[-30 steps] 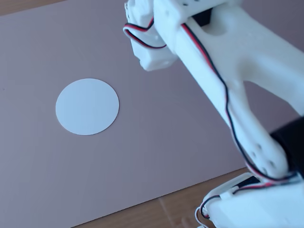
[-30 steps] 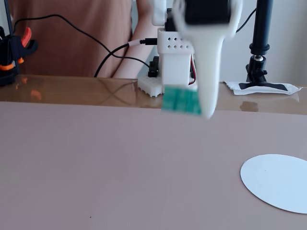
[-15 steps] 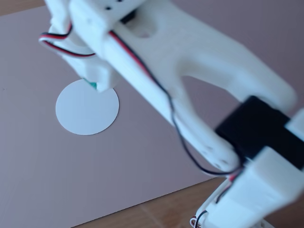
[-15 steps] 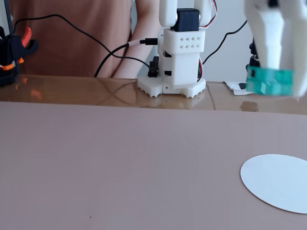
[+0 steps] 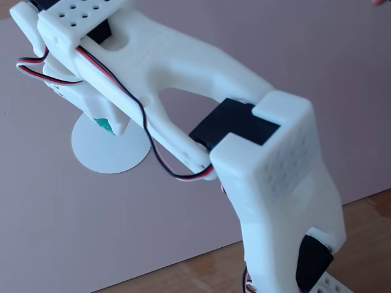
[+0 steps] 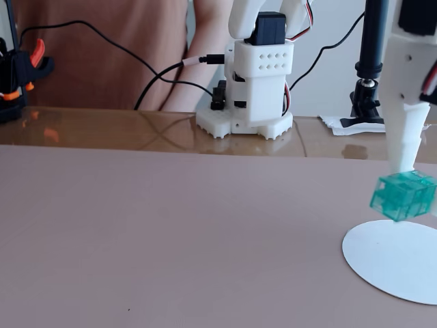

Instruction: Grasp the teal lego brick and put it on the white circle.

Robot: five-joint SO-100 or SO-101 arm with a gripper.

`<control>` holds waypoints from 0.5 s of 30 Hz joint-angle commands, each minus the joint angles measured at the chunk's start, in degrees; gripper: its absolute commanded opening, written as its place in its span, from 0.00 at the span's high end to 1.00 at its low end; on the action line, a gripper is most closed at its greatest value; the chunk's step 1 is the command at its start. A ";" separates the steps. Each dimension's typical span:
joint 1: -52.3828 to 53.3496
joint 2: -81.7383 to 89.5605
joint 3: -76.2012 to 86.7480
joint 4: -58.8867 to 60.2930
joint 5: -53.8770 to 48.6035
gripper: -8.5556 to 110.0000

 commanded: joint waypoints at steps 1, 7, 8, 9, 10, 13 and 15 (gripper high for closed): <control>0.09 0.62 -3.25 0.18 0.79 0.65; -1.58 0.79 -3.16 1.41 0.35 0.62; -1.67 0.97 -3.16 1.41 0.53 0.63; -1.76 1.14 -3.16 1.41 0.53 0.63; -1.85 1.32 -3.16 1.41 0.62 0.63; -1.93 2.29 -3.16 1.49 0.70 0.64; -1.93 3.96 -3.08 1.67 0.18 0.71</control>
